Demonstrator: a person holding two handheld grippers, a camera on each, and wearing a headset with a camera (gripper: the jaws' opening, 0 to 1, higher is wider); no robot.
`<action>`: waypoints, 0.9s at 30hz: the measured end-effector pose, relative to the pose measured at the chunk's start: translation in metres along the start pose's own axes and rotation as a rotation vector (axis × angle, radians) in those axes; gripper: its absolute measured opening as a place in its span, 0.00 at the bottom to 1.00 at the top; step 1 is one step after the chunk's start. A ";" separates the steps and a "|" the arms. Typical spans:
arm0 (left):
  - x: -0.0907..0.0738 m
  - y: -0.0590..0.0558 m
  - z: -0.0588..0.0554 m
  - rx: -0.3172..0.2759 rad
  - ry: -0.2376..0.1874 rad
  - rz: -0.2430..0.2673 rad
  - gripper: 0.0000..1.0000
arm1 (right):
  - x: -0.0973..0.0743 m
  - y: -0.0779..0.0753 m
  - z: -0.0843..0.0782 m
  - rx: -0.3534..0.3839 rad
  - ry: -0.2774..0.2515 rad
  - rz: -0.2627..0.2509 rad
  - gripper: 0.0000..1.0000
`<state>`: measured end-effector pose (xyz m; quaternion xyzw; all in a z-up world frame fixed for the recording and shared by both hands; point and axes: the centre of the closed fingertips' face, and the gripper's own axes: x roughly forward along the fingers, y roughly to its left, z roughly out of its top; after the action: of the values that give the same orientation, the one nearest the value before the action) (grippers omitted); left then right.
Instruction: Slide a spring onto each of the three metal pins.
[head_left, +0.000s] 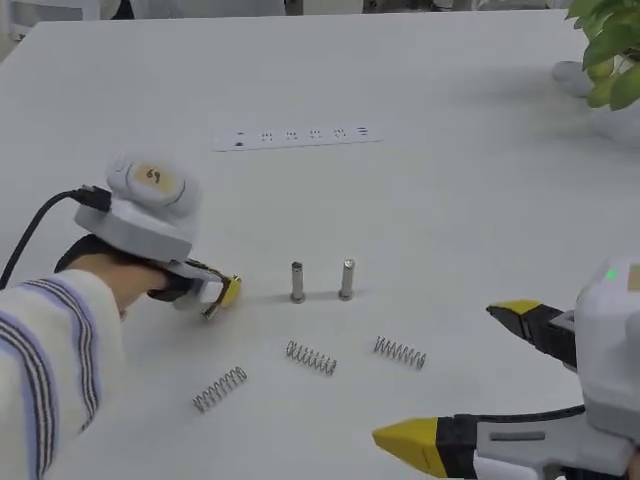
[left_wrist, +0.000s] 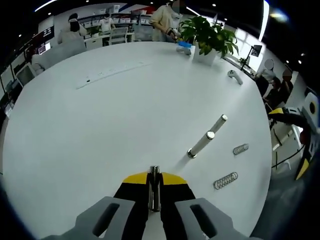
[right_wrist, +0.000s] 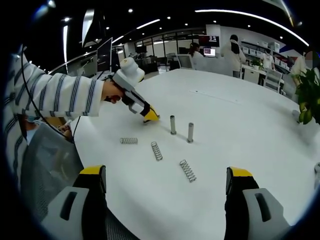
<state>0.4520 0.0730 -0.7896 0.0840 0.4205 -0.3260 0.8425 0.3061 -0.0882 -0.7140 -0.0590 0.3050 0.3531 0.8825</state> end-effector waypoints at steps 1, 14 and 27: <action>-0.002 0.000 0.001 0.001 -0.004 0.000 0.00 | 0.000 0.000 0.001 -0.001 -0.003 0.002 0.99; -0.023 -0.005 0.002 0.010 -0.029 -0.004 0.00 | 0.002 0.001 0.007 -0.049 -0.023 -0.010 0.95; -0.033 -0.021 0.005 0.067 -0.059 -0.015 0.00 | 0.002 0.006 0.007 -0.064 -0.030 -0.005 0.98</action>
<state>0.4274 0.0703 -0.7586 0.0992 0.3853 -0.3485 0.8487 0.3073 -0.0803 -0.7088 -0.0825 0.2801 0.3615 0.8855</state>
